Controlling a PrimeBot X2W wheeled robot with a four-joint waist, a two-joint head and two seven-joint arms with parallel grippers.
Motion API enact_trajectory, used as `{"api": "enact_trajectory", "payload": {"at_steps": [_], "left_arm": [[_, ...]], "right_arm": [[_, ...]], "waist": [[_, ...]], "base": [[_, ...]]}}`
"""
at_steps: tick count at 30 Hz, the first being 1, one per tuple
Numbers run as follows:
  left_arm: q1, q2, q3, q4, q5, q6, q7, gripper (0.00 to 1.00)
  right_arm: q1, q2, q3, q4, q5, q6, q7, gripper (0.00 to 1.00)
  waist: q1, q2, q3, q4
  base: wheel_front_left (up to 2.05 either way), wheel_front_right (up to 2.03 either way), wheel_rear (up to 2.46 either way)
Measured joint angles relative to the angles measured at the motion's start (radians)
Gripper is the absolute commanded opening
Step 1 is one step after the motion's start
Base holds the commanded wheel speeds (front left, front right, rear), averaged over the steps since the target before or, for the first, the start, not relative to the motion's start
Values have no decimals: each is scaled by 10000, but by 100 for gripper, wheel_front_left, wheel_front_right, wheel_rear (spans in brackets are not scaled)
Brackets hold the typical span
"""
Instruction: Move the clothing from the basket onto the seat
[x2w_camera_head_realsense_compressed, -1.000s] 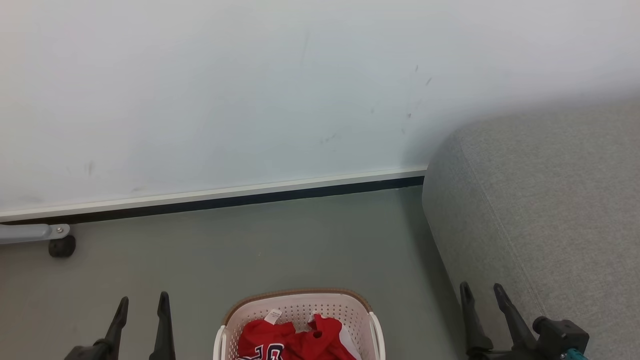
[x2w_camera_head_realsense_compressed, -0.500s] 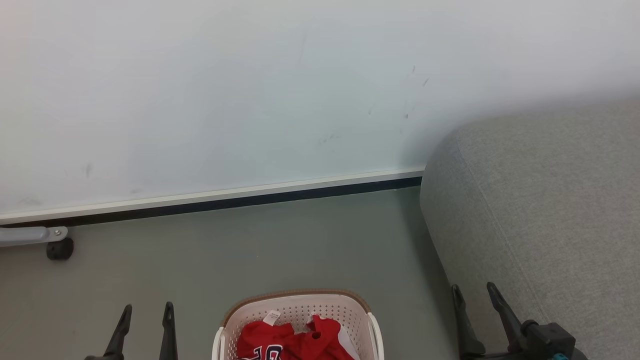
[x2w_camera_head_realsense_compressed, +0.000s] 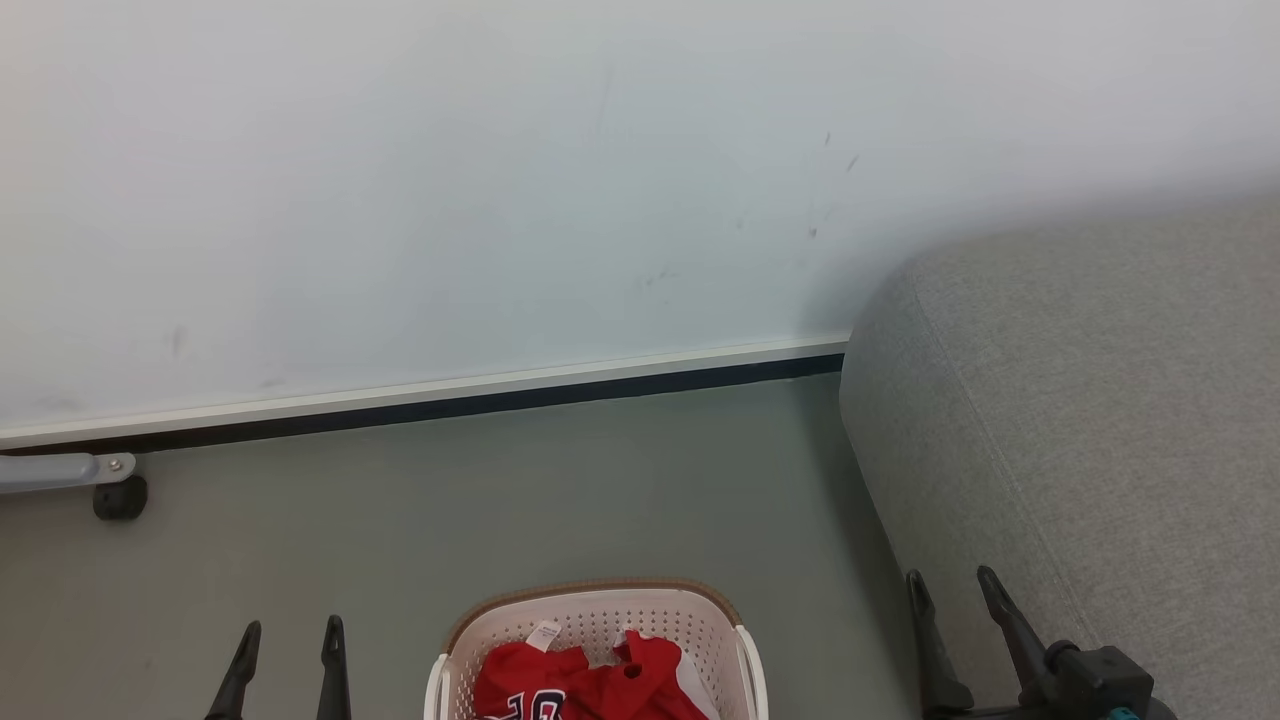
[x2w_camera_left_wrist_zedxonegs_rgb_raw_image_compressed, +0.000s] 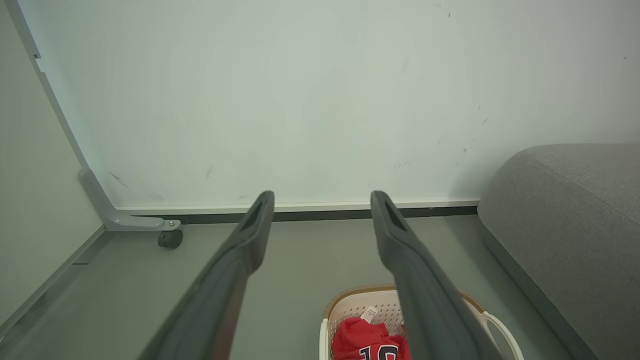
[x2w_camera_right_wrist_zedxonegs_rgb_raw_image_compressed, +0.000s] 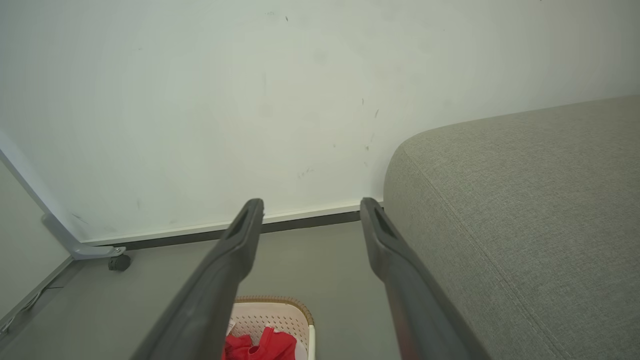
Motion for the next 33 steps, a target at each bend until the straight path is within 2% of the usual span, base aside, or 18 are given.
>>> {"api": "enact_trajectory", "payload": {"at_steps": [23, 33], "left_arm": [[2, -171, 155, -77, 389, -173, 0, 100], [-34, -167, 128, -485, 579, -261, 0, 100]], "right_arm": [[25, 31, -123, 17, -77, 29, 0, 100], [119, 59, -155, -280, -136, 59, -2, 100]], "waist": [[0, 0, 95, 18], [0, 1, 589, -29]], "base": [[0, 0, 0], [0, 0, 0]]}}
